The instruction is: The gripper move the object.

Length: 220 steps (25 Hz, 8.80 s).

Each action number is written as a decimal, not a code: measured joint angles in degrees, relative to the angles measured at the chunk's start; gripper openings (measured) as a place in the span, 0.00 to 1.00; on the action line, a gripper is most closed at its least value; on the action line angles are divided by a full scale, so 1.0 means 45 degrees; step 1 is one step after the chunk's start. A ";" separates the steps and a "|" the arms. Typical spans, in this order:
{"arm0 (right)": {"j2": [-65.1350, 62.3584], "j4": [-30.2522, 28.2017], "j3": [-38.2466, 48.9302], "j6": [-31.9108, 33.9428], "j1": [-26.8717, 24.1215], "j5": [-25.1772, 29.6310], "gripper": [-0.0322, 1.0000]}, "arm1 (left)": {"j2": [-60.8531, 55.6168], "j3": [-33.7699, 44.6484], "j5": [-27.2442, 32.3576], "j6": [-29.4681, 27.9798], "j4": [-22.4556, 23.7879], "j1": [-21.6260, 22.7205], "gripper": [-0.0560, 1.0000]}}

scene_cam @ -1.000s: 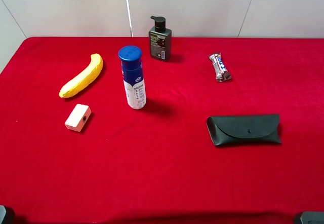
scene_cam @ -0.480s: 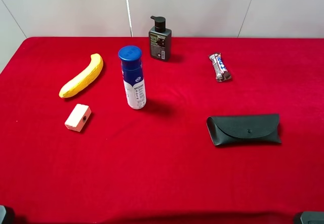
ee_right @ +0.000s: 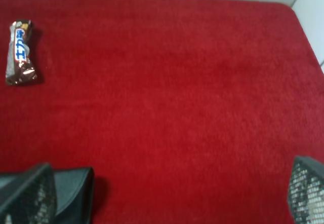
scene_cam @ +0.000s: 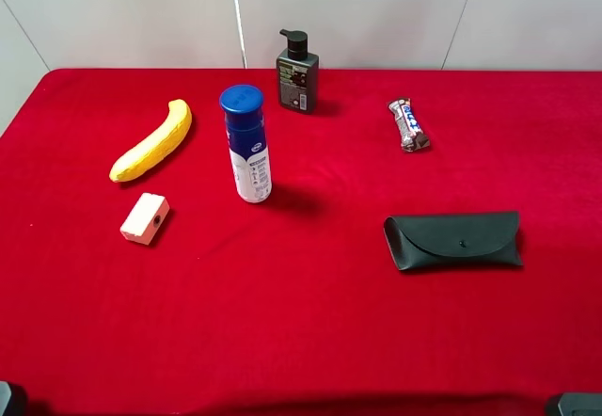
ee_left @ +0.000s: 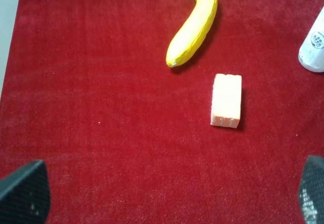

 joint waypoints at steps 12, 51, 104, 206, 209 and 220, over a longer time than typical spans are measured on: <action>0.5283 0.1326 -0.2753 -0.0840 0.0000 -0.0533 0.70 | 0.0000 0.0000 0.0000 0.0000 0.0000 0.0000 0.98; 1.6871 0.1756 -0.9968 -0.0840 0.4181 -0.1103 0.70 | 0.0000 0.0000 0.0000 0.0000 0.0000 0.0000 0.98; 2.1912 0.1393 -1.1373 -0.1182 0.3956 -0.3097 0.70 | 0.0000 0.0000 0.0000 0.0000 0.0000 0.0000 0.98; 2.2404 0.2797 -1.1463 -0.1421 0.3769 -0.3149 0.01 | 0.0000 0.0000 0.0000 0.0000 0.0000 0.0000 0.98; 2.2230 0.2797 -1.1463 -0.1421 0.3769 -0.3099 0.01 | 0.0000 0.0000 0.0000 0.0000 0.0000 0.0000 0.98; 2.0968 0.2638 -1.1463 -0.1423 0.3781 -0.1724 0.01 | 0.0000 0.0000 0.0000 0.0000 0.0000 0.0000 0.98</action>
